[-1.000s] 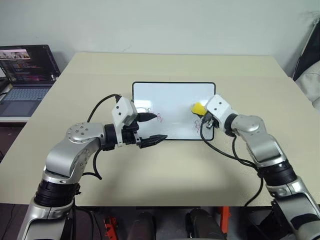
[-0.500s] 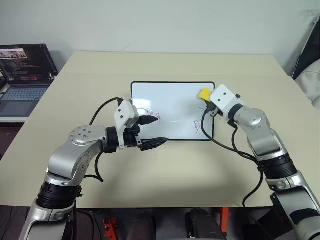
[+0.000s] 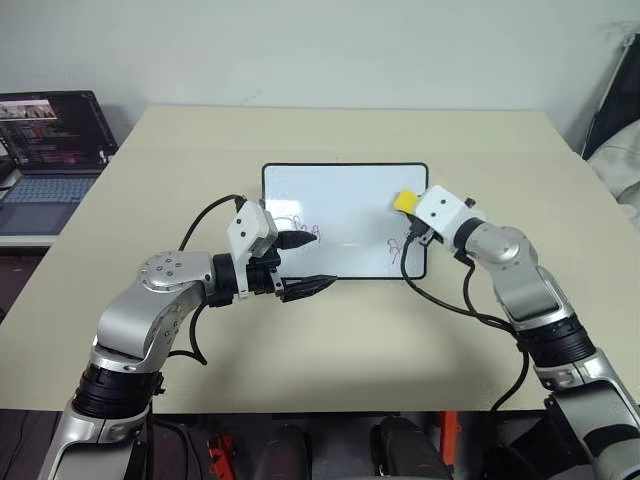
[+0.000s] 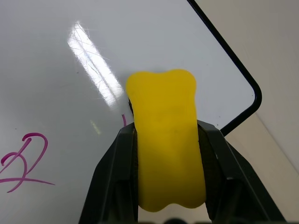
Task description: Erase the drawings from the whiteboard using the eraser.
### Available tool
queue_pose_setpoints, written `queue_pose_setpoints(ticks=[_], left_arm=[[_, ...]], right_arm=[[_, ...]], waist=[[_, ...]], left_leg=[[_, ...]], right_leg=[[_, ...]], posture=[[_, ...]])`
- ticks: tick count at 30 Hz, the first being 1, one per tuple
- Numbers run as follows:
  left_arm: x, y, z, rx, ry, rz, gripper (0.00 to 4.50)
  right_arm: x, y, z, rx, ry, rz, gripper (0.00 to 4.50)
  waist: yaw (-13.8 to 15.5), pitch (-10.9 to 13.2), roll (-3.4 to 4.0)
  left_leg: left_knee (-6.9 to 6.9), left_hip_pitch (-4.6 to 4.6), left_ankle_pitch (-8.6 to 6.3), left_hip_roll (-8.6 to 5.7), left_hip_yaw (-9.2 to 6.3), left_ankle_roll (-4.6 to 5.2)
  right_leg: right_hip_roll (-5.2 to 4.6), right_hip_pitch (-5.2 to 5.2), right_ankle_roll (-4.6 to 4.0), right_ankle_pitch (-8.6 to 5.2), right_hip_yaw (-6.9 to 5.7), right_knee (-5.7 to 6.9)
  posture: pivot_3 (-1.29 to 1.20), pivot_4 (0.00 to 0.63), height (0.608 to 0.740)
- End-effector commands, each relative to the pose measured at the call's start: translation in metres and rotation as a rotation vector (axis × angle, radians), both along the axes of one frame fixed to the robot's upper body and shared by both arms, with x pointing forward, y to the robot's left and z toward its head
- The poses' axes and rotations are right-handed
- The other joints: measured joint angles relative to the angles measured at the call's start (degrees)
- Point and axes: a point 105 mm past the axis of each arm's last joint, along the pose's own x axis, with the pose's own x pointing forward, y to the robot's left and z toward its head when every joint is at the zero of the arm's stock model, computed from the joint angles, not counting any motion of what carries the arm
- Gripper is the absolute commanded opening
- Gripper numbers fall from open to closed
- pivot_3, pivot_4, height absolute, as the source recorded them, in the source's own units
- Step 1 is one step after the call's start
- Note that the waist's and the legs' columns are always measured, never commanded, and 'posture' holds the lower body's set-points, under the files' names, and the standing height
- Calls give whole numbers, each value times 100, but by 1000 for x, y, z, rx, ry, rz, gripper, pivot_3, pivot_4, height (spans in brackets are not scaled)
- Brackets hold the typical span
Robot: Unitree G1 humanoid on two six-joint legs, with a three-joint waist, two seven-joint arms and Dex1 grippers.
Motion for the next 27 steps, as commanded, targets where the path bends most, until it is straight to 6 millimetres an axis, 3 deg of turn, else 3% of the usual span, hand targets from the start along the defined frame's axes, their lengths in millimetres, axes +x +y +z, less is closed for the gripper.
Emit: queue_pose_setpoints(ticks=[1,11,16,20,23,27], left_arm=[[-2,1,8,-5,-45,-7,4500],[-1,2,8,-3,-47,-6,4500],[2,6,6,-19,-47,27,4500],[12,20,5,-122,-53,158,4500],[5,20,1,-125,-39,151,4500],[-14,23,-9,-95,-29,103,4500]], right_arm=[[-11,-8,-29,-57,122,8,1308],[-15,-11,-30,-19,149,-12,1308],[-21,-2,-2,304,162,35,1308],[-41,-10,27,564,126,93,1308],[-63,-11,27,606,141,145,1308],[-112,-8,8,565,216,215,1308]], waist=[[1,0,0],[-5,0,-1],[-6,1,-1],[11,5,6],[18,5,6],[32,6,8]], left_leg=[[0,-1,0,0,-1,0],[0,7,0,2,1,0],[0,6,0,3,0,0],[-2,-16,0,4,-9,0],[-3,-42,-1,5,-20,0],[-17,-50,-6,5,-21,4]], right_leg=[[0,0,0,0,0,-1],[1,4,1,0,-2,3],[1,3,1,1,0,3],[-3,-12,0,0,1,-1],[-5,-28,0,-2,-3,-13],[-11,-29,7,-13,-4,-31]], posture=[[0,150,740],[0,150,740],[0,150,740],[0,150,740],[0,150,740],[0,150,740]])
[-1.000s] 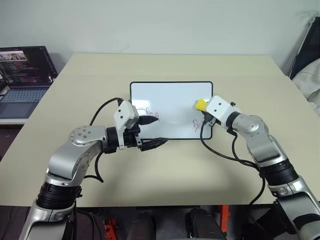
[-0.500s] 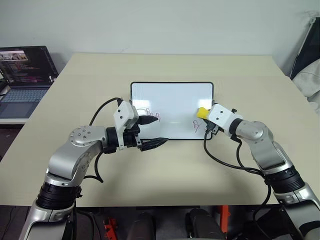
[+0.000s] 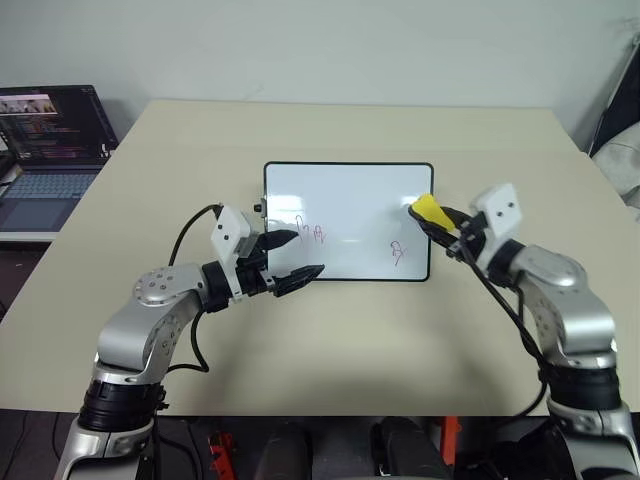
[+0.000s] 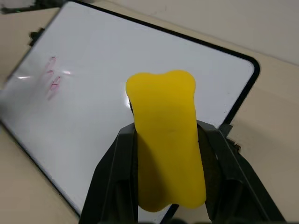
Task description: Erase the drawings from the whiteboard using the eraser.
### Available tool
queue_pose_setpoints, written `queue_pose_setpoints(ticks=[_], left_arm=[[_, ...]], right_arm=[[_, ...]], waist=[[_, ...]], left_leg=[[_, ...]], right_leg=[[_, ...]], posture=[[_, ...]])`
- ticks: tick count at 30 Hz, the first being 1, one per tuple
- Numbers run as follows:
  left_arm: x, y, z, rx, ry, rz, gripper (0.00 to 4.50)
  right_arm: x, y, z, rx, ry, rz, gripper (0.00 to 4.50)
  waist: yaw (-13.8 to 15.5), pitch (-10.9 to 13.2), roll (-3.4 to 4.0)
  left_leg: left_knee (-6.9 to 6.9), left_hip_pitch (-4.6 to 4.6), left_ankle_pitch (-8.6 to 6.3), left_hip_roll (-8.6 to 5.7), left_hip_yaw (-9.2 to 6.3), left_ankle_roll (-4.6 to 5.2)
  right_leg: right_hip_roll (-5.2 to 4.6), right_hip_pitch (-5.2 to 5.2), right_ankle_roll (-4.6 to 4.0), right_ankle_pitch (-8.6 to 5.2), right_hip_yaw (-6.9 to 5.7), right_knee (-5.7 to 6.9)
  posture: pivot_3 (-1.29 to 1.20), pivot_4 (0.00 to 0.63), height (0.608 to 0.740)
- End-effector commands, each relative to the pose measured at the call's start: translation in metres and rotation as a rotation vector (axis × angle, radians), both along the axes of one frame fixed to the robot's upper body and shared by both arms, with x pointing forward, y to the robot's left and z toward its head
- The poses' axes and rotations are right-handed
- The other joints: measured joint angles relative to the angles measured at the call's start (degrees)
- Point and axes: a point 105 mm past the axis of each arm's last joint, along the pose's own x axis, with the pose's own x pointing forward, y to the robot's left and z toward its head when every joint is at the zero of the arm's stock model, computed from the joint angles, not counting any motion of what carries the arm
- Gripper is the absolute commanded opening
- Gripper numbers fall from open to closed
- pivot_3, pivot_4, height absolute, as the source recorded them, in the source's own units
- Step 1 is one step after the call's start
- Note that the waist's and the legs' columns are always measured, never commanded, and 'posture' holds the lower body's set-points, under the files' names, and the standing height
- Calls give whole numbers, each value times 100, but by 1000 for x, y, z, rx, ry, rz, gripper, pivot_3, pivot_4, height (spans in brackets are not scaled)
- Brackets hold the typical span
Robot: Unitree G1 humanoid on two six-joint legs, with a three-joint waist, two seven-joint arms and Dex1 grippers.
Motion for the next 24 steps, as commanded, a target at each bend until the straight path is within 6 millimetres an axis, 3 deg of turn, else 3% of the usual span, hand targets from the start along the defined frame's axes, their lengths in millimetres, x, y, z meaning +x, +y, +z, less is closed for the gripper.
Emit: queue_pose_setpoints(ticks=[1,5,12,19,24], left_arm=[[-17,-2,11,18,-69,-68,4500],[-26,-2,4,23,-63,-87,4500],[-35,-11,-14,41,-50,-150,4500],[-31,-12,-20,51,-60,-173,4500],[-34,-17,-24,74,-63,-230,4500]], right_arm=[[-37,9,2,-39,-18,94,1308],[-62,12,-16,-100,36,129,1308],[-71,23,-26,-104,28,149,1308],[-35,37,-25,-167,-66,79,1308],[5,32,-26,-309,-150,-38,1307]], waist=[[-2,1,1],[-9,2,2],[-23,2,1],[-21,2,0],[-21,3,0]], left_leg=[[0,-2,0,0,0,0],[7,21,0,-3,2,0],[9,50,3,1,15,-1],[9,48,3,-2,16,-1],[8,41,3,-9,14,-1]], right_leg=[[-1,-2,0,0,0,-1],[-2,19,0,0,2,6],[12,31,1,-1,8,25],[13,28,0,-1,6,25],[12,23,0,0,6,24]], posture=[[0,150,740],[0,150,740],[0,150,740],[0,150,740],[0,150,740]])
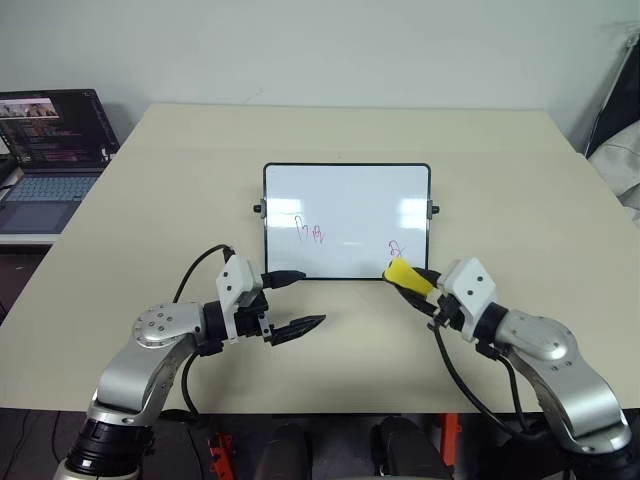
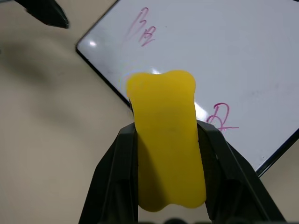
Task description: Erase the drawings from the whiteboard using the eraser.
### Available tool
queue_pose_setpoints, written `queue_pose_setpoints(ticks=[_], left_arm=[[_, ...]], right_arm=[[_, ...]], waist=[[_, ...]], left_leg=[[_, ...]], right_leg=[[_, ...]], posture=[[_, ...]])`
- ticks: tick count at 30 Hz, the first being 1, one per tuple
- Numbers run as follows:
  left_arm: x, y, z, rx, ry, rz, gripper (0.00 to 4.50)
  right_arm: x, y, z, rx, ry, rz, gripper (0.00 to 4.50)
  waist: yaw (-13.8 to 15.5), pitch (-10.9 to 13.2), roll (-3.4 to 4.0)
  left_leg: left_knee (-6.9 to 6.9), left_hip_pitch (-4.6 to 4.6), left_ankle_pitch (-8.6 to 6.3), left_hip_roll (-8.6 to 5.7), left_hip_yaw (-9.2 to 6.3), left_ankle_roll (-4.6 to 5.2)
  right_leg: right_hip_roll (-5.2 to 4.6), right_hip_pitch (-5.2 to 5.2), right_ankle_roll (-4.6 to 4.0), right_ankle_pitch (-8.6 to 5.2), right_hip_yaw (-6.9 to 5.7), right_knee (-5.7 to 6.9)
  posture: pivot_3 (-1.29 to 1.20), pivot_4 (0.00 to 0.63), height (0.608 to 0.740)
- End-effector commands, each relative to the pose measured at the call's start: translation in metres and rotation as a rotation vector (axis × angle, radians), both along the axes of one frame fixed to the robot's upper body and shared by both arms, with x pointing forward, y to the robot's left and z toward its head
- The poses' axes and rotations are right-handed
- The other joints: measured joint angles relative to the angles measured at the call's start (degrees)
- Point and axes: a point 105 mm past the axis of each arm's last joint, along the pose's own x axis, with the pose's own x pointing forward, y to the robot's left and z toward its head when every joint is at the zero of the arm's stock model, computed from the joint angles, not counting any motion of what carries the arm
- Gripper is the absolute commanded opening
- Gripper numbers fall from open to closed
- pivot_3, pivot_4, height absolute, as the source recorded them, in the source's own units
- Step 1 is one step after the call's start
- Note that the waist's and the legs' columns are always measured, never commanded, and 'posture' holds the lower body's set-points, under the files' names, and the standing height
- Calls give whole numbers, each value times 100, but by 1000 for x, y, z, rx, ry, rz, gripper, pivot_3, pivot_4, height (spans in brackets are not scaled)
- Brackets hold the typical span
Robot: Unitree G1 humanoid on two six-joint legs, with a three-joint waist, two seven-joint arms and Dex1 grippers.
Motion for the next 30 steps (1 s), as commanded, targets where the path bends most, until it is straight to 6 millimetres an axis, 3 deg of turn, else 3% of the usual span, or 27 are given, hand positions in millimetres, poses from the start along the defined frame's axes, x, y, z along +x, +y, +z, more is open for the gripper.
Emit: queue_pose_setpoints(ticks=[1,7,13,22,27,30], left_arm=[[-3,-7,5,11,-41,-57,4500],[-1,-13,10,18,-59,-91,4500],[1,-16,17,6,-70,-86,4500],[2,-18,21,9,-71,-89,4500],[3,-18,21,10,-70,-86,4500],[3,-19,21,7,-71,-82,4500]], right_arm=[[25,-5,8,-95,-116,-68,1307],[54,-14,0,-237,-125,-111,1307],[40,-14,-23,-364,24,3,1307],[75,-24,11,-296,-101,-153,1306],[63,-7,-7,-325,-23,-36,1306],[54,-8,-21,-363,41,1,1305]], waist=[[-1,0,0],[-2,0,1],[-1,-1,0],[-18,-1,0],[-12,-1,-1],[-18,-2,-1]], left_leg=[[0,0,0,-2,0,0],[-1,-13,0,1,-5,0],[2,-10,-1,1,-6,1],[5,8,0,5,4,1],[6,6,0,4,2,2],[5,7,0,6,2,2]], right_leg=[[0,-1,0,0,0,0],[-1,-8,-1,0,-1,-3],[-4,-4,-1,0,-1,-3],[-2,2,-4,4,-3,8],[-2,4,-4,5,-2,7],[-3,3,-4,5,-2,8]], posture=[[0,150,740],[0,150,740],[0,150,740],[0,150,740],[0,150,740],[0,150,740]])
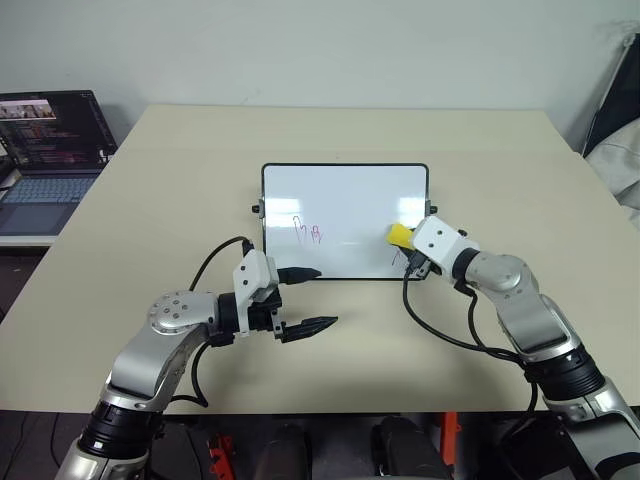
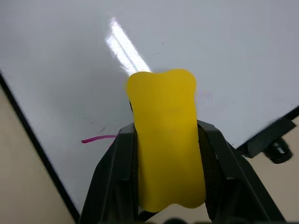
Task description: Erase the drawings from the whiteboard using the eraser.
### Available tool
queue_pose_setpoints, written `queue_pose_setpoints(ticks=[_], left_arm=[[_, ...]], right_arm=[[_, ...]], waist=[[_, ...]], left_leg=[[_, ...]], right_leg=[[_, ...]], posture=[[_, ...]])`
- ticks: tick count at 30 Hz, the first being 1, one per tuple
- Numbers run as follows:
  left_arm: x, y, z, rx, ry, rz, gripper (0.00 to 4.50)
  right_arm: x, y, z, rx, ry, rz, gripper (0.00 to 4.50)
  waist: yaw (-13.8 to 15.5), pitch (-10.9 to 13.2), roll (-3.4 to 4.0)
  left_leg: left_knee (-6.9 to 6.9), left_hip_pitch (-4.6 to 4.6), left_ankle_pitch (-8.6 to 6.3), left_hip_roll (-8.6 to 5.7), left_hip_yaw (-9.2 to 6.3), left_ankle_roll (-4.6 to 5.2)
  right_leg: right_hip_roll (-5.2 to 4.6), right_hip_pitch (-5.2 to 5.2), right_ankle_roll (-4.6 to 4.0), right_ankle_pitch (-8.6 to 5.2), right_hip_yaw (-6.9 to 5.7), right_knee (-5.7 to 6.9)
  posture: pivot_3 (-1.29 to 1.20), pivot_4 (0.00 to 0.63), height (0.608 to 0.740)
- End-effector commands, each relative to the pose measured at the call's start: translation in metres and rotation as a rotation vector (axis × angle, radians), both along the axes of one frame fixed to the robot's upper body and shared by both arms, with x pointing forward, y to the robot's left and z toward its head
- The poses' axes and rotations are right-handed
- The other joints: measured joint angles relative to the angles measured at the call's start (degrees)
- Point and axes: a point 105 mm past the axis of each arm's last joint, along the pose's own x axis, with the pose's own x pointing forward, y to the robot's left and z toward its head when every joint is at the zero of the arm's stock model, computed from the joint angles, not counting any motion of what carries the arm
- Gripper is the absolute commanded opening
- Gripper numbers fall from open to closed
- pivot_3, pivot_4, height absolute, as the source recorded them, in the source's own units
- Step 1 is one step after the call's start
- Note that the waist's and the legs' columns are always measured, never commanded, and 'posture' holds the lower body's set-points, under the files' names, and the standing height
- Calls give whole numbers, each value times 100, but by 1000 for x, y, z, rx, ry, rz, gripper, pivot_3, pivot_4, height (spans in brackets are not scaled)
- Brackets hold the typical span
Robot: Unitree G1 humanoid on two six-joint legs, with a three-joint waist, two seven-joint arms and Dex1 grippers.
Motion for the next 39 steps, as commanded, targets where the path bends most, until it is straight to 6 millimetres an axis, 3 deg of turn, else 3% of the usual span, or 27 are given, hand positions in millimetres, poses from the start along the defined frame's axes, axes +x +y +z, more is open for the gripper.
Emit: queue_pose_setpoints(ticks=[1,6,9,16,19,22,26,31,34,39], left_arm=[[-2,-5,13,-19,-52,-17,4500],[-3,-4,12,-19,-46,-17,4500],[-4,-4,11,-19,-41,-18,4500],[-3,-4,11,-17,-40,-19,4500],[-3,-3,11,-15,-38,-22,4500],[-3,-1,9,-10,-33,-17,4500],[-3,4,5,-1,-13,3,4500],[-6,12,-7,22,21,26,4500],[-6,12,-7,17,21,30,4500],[-6,12,-7,15,21,33,4500]], right_arm=[[-10,-5,-22,-61,99,16,1305],[6,-32,-7,-57,-22,-137,1305],[3,-41,-10,-71,-12,-155,1305],[-31,-16,-42,-126,129,4,1304],[-21,-16,-36,-125,73,-44,1304],[-2,-28,-12,-78,-42,-157,1303],[2,-28,0,-44,-95,-169,1303],[-10,-18,-17,-89,-21,-94,1302],[-27,-7,-35,-158,63,24,1302],[-19,-2,-23,-149,-24,0,1302]], waist=[[0,0,0],[6,0,0],[10,-1,-2],[19,-7,-11],[-30,-7,-11],[-46,-6,-11],[-10,-5,-11],[2,-5,-11],[3,-5,-11],[-15,-4,-10]], left_leg=[[0,0,0,1,-2,0],[3,1,0,-3,-2,0],[5,1,1,-4,-2,0],[5,2,0,-4,-10,0],[3,13,0,2,6,0],[2,33,1,6,11,0],[3,53,5,1,12,5],[-5,51,4,1,11,5],[-9,51,3,1,7,6],[-9,52,3,3,9,6]], right_leg=[[0,1,0,0,1,0],[0,3,1,1,0,0],[0,4,3,2,0,1],[0,12,3,2,0,-3],[1,12,3,2,1,-1],[4,25,3,2,2,0],[4,48,4,2,3,-2],[0,45,3,1,6,-5],[-1,46,3,1,5,-8],[-1,46,3,0,5,-9]], posture=[[0,150,740],[0,150,740],[0,150,740],[0,150,740],[0,150,740],[0,150,740],[0,150,740],[0,150,740],[0,150,740],[0,150,740]])
